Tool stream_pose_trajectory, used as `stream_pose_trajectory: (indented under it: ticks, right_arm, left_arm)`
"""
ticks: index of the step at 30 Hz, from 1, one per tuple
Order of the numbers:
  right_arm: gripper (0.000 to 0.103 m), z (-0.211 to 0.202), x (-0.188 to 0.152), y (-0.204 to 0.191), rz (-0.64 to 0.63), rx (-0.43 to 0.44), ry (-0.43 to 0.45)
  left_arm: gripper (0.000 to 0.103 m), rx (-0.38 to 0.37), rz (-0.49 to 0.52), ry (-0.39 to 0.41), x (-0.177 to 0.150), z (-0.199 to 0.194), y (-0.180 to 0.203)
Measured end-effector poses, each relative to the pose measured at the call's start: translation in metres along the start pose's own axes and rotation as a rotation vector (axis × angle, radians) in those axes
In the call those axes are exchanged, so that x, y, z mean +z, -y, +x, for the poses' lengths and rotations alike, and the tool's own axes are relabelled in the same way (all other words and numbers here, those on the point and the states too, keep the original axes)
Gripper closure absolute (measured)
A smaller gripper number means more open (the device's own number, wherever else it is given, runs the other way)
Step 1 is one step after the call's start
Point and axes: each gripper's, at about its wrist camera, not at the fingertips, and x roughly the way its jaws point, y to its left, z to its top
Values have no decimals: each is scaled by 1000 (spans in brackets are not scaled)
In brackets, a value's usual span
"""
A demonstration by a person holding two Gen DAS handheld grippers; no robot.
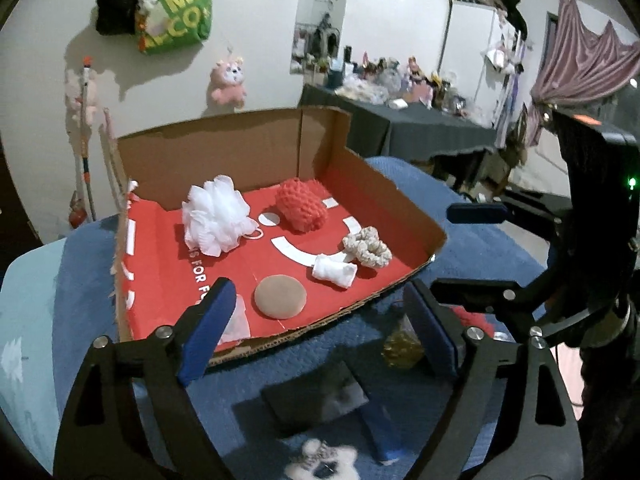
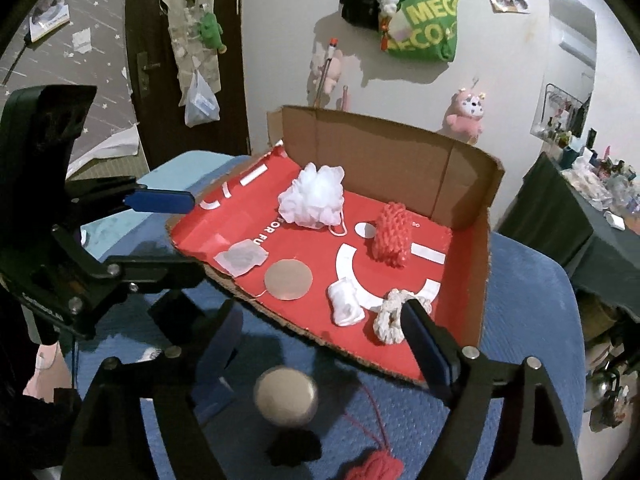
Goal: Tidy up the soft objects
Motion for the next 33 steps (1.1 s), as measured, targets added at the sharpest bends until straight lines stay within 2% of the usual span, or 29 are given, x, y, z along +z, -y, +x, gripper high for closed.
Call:
stream_pose_trajectory:
  ticks: [2,6,11,21,29,33]
  right_arm:
    - [12,-11,-5,-4,7,-12,22]
    - [9,-29,-16,-11,22,-30,58]
    - [1,-56,-32,-22,35,-66,118]
    - [0,-96,-73,-49,65,-148,223]
    - [0,-106,-107,-67,107,-233,288]
    - [0,-101,-123,-70,143,-248,299]
  left_arm:
    - [14,9,-11,23,-3,-9,4]
    - [14,29,-15,72,-14,-30,17]
    - [8,37,-38,141,-29,-53,31]
    - [6,104,-49,268,-68,-89,60]
    - [6,154,-48,301,-100,-95,78]
    - [6,165,-54,296,-115,-92,82]
